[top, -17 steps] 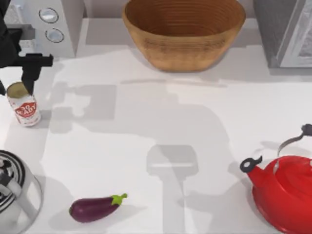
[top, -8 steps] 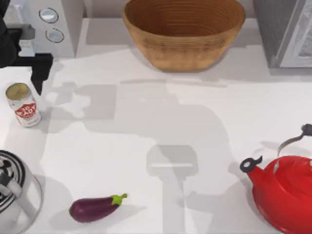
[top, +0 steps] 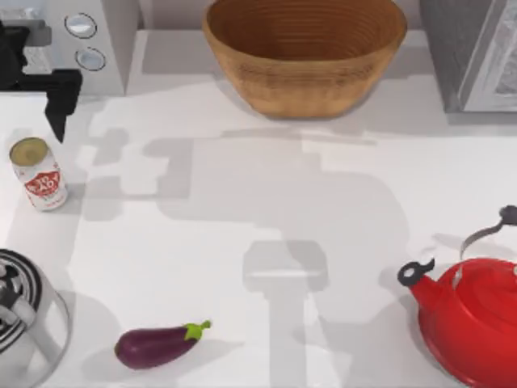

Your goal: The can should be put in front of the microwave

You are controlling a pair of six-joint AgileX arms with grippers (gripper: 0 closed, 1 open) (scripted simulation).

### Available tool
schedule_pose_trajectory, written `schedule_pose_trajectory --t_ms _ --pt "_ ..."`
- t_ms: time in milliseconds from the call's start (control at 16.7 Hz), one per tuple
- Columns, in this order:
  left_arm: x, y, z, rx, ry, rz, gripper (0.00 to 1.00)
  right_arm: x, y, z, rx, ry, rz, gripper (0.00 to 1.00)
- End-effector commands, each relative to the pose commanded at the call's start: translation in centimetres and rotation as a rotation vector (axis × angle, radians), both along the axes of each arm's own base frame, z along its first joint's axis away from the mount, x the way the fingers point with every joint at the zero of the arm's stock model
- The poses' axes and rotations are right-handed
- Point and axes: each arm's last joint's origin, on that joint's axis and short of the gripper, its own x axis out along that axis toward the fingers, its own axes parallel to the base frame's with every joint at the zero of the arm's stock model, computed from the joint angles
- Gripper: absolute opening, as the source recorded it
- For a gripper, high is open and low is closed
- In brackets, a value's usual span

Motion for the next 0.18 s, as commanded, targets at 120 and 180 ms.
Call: schedule_pose_trajectory --t_ms 120,180 --pt "-0.08 -0.02 1.07 -0.002 0.002 -0.001 1.0 0.0 0.0 0.0 0.0 0.0 0.0 1.0" --pt "-0.11 -0.03 1.27 -0.001 0.001 -0.001 1.0 0.0 0.0 0.0 0.0 0.0 0.0 1.0"
